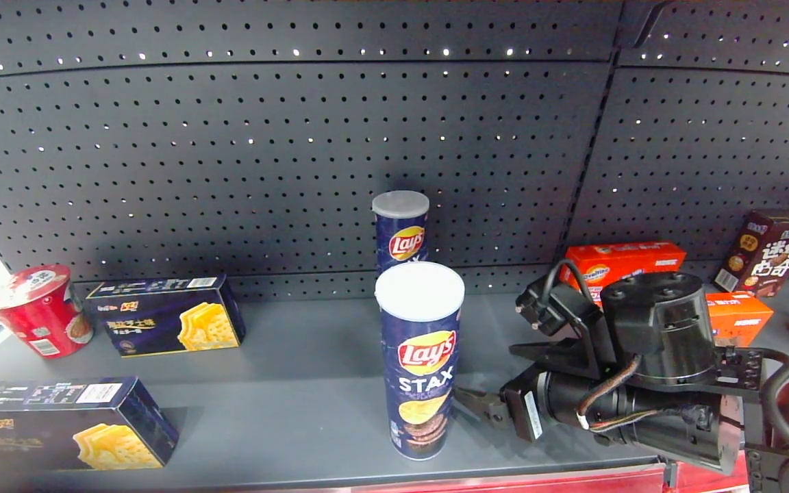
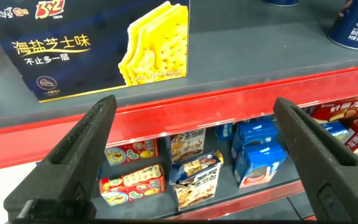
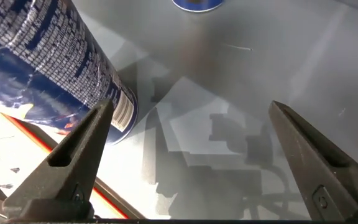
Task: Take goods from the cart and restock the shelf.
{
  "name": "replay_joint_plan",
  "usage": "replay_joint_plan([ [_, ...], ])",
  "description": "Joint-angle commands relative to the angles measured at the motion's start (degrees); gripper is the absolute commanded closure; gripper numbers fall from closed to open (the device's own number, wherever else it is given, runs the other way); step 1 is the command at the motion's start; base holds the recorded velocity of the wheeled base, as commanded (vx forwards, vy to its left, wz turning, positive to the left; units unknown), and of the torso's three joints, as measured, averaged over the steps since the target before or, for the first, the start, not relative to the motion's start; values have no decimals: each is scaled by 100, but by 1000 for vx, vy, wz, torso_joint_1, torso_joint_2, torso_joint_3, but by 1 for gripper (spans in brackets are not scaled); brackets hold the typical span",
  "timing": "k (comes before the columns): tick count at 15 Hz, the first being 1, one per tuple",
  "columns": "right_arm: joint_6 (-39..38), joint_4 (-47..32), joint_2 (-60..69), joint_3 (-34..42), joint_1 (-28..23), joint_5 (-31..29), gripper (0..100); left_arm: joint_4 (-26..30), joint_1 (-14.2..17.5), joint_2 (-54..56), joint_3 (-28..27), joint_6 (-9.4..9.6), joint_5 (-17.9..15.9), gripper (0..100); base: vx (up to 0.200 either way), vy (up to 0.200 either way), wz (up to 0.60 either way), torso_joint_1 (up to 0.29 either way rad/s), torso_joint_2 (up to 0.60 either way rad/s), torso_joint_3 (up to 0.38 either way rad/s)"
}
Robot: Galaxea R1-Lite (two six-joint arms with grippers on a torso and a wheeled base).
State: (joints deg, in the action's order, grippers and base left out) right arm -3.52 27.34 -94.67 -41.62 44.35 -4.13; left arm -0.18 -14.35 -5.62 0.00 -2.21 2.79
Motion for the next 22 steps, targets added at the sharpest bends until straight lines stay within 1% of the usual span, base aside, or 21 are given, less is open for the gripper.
replay_joint_plan([
  [1, 1, -10, -51, -66, 21, 0, 0, -8, 2, -9, 0, 1, 2, 0, 0, 0, 0, 0, 0, 0],
  [16, 1, -1, -201, -145, 91, -9, 0, -8, 2, -9, 0, -8, 2, 0, 0, 0, 0, 0, 0, 0],
  [22, -8, 8, 204, -13, -14, -61, 0, -8, 2, -9, 0, -8, 64, 0, 0, 0, 0, 0, 0, 0],
])
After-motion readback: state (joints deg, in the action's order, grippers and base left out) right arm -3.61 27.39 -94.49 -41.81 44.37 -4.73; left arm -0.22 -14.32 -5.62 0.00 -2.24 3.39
